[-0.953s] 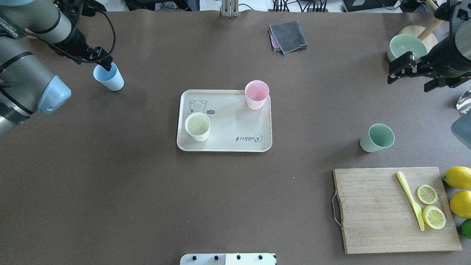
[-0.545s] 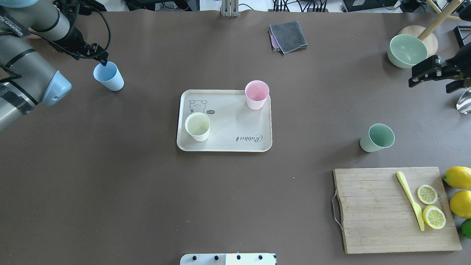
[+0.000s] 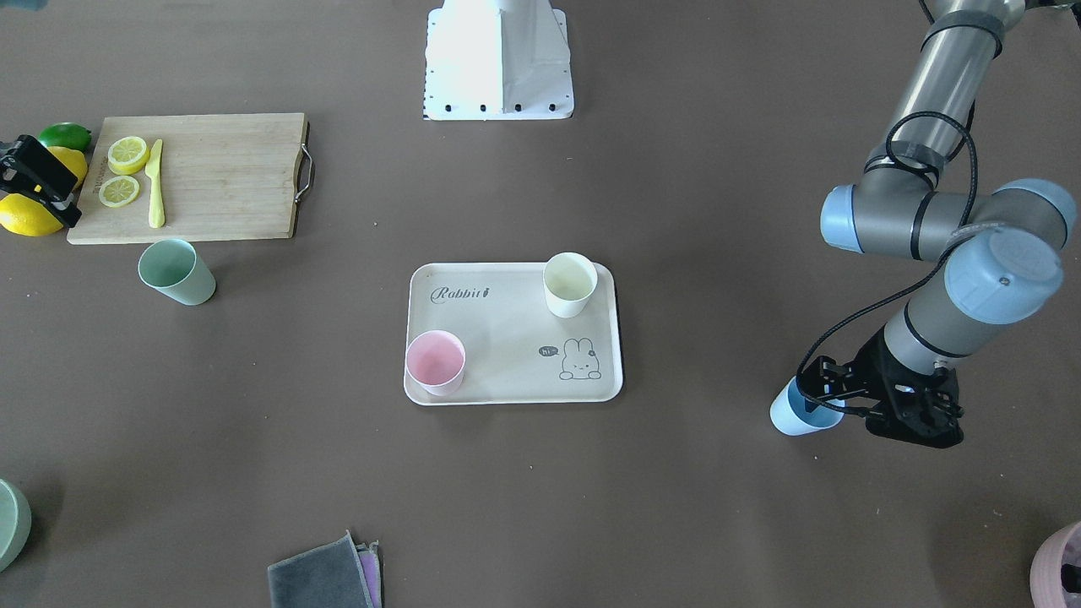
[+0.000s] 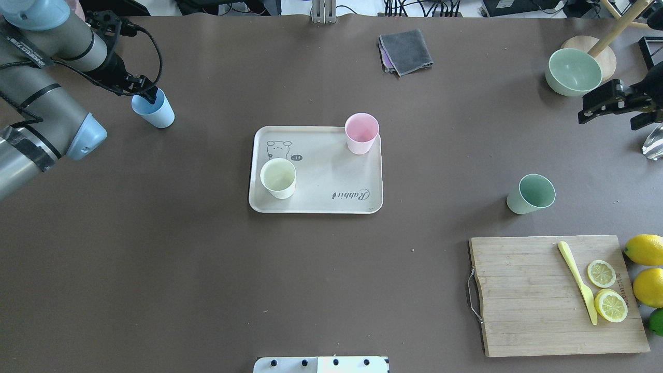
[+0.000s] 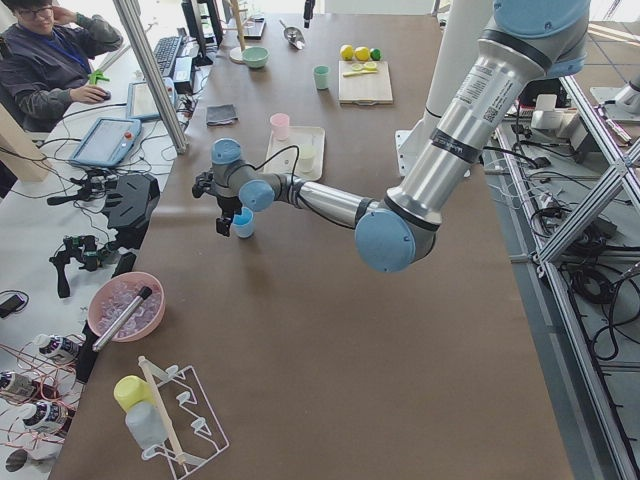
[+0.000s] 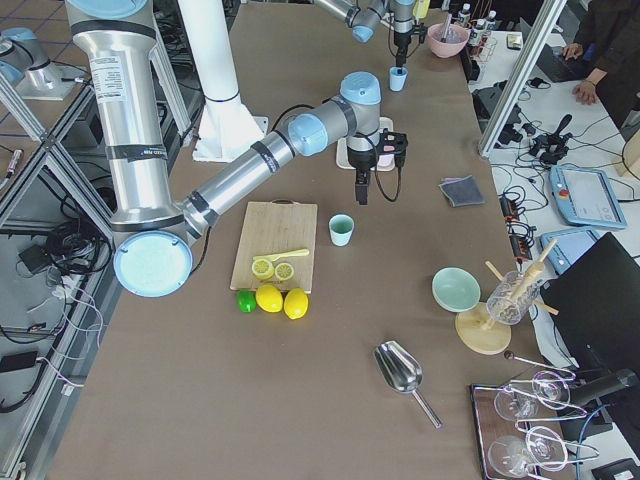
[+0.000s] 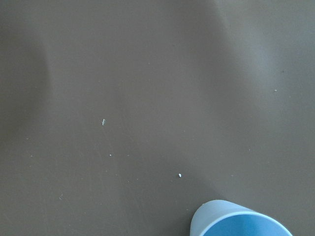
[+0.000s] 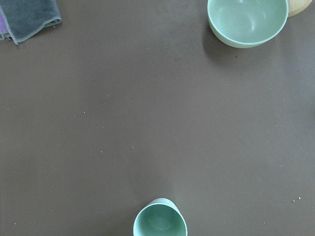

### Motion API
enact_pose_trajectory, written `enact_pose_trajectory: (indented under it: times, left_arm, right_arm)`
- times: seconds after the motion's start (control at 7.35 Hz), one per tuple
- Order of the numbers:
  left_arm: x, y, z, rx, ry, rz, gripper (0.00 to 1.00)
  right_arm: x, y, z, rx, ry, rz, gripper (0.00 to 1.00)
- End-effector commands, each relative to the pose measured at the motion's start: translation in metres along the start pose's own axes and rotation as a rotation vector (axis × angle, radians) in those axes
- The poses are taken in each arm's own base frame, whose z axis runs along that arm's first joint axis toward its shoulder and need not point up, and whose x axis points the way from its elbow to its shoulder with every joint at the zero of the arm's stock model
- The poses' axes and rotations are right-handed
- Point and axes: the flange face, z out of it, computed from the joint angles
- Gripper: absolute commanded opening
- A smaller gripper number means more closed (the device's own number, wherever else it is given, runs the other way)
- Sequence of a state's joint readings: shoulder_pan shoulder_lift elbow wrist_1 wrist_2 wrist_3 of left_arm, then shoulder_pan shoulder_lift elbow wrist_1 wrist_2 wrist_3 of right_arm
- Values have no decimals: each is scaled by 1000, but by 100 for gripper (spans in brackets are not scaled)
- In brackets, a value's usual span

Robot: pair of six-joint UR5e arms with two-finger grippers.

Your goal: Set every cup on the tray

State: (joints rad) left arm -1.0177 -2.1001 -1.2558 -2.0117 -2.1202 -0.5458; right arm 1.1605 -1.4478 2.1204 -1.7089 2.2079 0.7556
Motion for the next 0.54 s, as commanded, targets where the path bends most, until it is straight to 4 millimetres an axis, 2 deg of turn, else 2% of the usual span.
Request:
enact_pose_trajectory:
  times: [0.0, 0.14, 0.27, 0.41]
  left_arm:
    - [-4, 9, 11, -4, 3, 9, 11]
    - [-4, 8, 10, -1, 3, 11, 0]
    - [6, 1, 1, 11, 15, 11, 0]
    - [25, -13, -13, 25, 29, 14, 0]
  right_arm:
    - [0, -1, 1, 0, 2, -3, 100]
    - [0, -1, 0, 2, 2, -2, 100]
    - [1, -2, -1, 4, 2, 1, 100]
    - [3, -2, 0, 4, 5, 3, 100]
